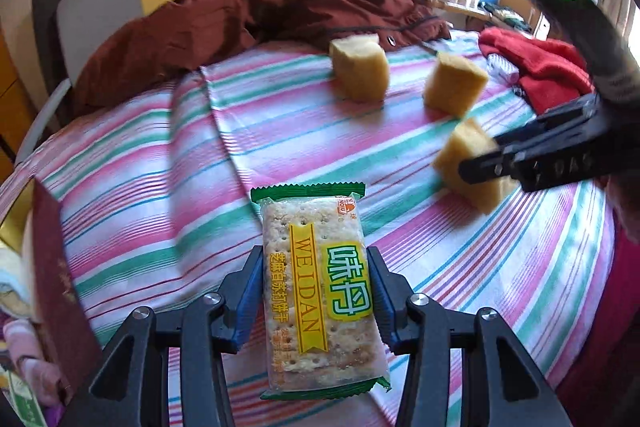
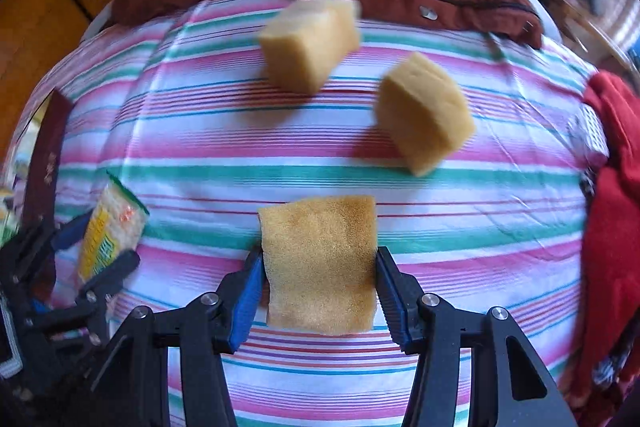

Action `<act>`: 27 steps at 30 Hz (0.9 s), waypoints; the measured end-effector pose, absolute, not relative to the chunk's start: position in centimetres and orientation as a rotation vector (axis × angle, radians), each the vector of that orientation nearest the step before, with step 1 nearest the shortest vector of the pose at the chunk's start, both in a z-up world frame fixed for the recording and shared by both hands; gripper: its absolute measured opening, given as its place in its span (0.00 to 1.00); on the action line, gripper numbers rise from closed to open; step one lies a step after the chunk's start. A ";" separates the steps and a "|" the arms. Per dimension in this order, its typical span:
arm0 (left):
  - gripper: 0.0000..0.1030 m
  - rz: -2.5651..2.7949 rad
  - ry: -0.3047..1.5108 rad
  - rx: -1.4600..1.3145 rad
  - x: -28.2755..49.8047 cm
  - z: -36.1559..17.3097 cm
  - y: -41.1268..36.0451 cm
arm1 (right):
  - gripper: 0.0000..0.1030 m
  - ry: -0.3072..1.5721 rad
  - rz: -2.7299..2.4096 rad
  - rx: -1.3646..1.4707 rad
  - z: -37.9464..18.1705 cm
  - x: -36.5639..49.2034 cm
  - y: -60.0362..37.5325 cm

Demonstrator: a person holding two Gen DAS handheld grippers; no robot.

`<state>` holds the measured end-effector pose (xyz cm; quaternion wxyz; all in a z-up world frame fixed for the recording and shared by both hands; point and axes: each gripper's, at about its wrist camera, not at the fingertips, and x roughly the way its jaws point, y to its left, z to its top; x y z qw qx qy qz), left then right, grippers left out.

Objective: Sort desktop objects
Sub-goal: 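Carry the wafer bar and flat sponge into the gold tray and open both tools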

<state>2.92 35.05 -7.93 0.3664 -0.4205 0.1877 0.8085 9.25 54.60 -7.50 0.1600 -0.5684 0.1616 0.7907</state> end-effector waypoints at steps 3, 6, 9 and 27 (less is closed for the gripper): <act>0.47 2.116 0.452 -1.036 3.1 -6.1 33.2 | 0.53 0.423 2.292 -1.657 -7.4 8.9 52.9; 0.47 2.143 0.422 -0.998 3.2 -4.5 31.9 | 0.53 0.379 2.316 -1.691 -7.4 8.5 51.6; 0.47 2.177 0.397 -0.951 3.3 -2.5 30.6 | 0.53 0.356 2.315 -1.703 -7.5 8.3 51.0; 0.47 2.365 0.288 -0.879 2.8 2.4 21.9 | 0.52 0.359 2.479 -1.607 -3.6 5.7 44.1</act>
